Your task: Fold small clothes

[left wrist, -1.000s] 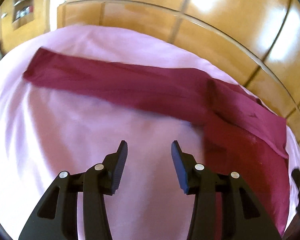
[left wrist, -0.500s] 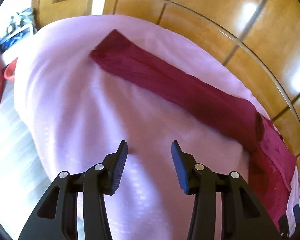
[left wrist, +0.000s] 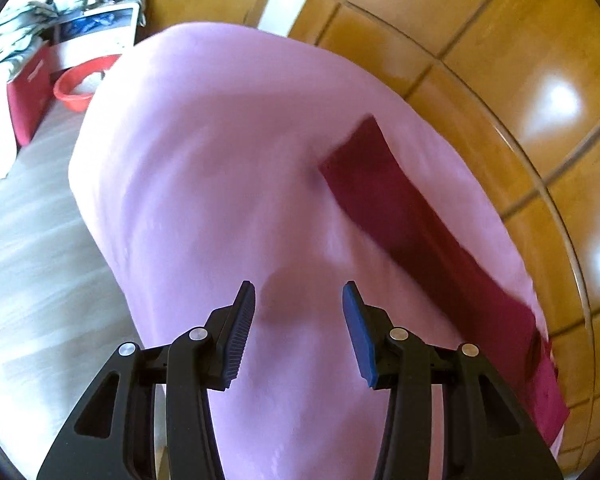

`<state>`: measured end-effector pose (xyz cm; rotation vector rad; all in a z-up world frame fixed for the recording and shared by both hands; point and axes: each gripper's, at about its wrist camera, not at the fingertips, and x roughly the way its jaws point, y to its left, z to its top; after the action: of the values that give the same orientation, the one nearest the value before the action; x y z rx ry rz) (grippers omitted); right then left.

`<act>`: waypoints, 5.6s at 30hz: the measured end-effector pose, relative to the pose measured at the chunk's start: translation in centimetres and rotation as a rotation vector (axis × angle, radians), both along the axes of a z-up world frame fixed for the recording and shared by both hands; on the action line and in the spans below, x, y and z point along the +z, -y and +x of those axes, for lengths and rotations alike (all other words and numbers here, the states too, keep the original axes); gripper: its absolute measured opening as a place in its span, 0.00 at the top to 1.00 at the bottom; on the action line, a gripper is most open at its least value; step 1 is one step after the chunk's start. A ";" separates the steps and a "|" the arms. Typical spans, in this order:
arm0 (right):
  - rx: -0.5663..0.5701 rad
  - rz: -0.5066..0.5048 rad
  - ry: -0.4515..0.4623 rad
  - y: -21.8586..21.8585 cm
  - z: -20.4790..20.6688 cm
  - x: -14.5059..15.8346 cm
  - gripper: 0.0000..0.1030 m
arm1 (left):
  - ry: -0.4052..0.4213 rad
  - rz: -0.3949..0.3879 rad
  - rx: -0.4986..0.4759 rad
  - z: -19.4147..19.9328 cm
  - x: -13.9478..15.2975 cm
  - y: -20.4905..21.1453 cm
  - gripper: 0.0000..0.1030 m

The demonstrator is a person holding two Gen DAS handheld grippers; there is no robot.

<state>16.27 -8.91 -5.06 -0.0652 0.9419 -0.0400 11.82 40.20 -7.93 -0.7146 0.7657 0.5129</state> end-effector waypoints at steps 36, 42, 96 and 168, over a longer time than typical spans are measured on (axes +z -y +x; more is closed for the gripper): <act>-0.059 0.174 0.024 3.9 -0.1 -2.9 0.02 | 0.263 0.019 -0.698 10.4 7.0 25.2 0.94; -0.056 0.205 0.023 4.3 -0.1 -2.8 0.02 | 0.151 0.006 -0.885 10.7 2.0 34.7 0.88; -0.316 0.259 0.084 24.1 8.5 3.3 0.31 | 0.175 0.191 -0.817 7.8 2.0 33.0 0.65; -0.111 0.202 -0.089 12.2 -7.0 -2.5 0.02 | 0.137 0.622 -0.859 -4.9 2.5 38.8 0.40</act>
<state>9.25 -21.14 -7.57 0.1737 1.0334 -0.0445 6.97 1.38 -5.46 0.1816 0.6588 -0.0981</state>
